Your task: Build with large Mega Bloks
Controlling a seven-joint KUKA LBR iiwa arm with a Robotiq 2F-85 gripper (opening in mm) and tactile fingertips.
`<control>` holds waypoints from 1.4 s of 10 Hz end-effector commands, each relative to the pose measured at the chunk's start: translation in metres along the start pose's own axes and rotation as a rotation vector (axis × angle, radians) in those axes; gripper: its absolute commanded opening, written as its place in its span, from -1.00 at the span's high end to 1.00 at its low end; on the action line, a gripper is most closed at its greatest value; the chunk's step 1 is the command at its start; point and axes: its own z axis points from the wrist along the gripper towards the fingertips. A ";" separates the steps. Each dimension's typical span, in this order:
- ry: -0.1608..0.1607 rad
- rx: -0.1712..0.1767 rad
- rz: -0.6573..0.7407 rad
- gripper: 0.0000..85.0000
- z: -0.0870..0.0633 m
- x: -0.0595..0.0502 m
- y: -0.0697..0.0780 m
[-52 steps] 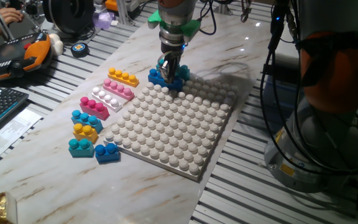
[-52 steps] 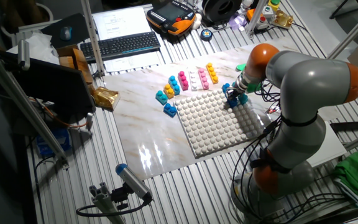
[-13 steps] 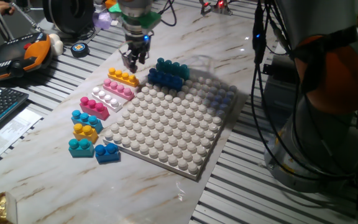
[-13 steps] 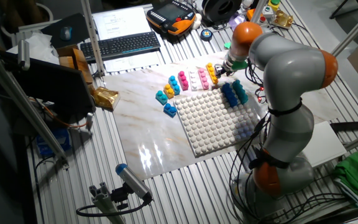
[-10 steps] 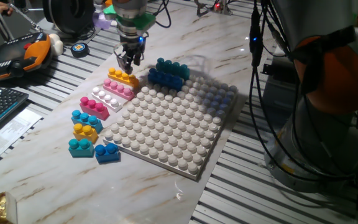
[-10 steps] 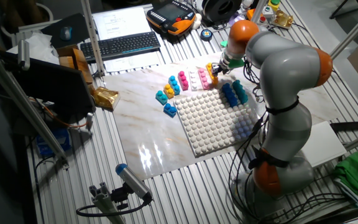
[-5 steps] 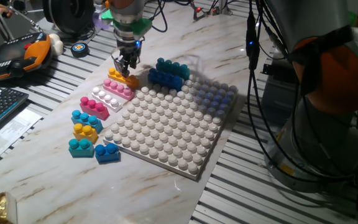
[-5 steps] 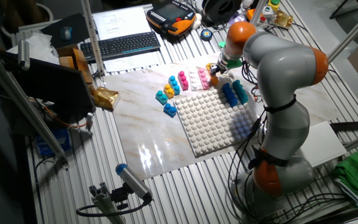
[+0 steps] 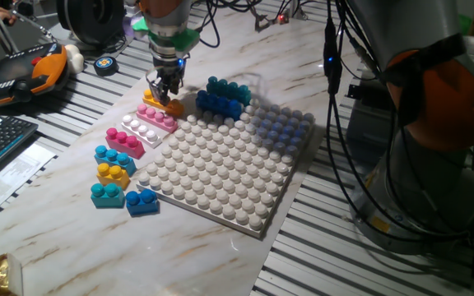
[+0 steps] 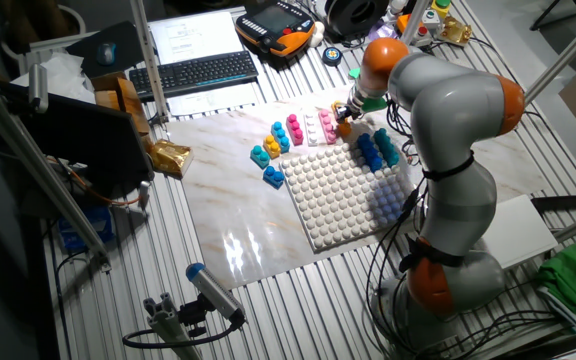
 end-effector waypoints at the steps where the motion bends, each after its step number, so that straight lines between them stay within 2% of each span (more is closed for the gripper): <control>1: 0.000 -0.001 -0.002 -0.12 0.001 0.000 0.000; 3: 0.011 -0.001 -0.002 -0.11 0.001 0.000 0.000; 7: 0.054 -0.008 0.010 -0.04 0.005 0.002 0.001; 9: 0.051 -0.023 0.013 0.04 0.006 0.003 0.003; 14: 0.034 -0.020 0.008 0.14 0.010 0.009 0.008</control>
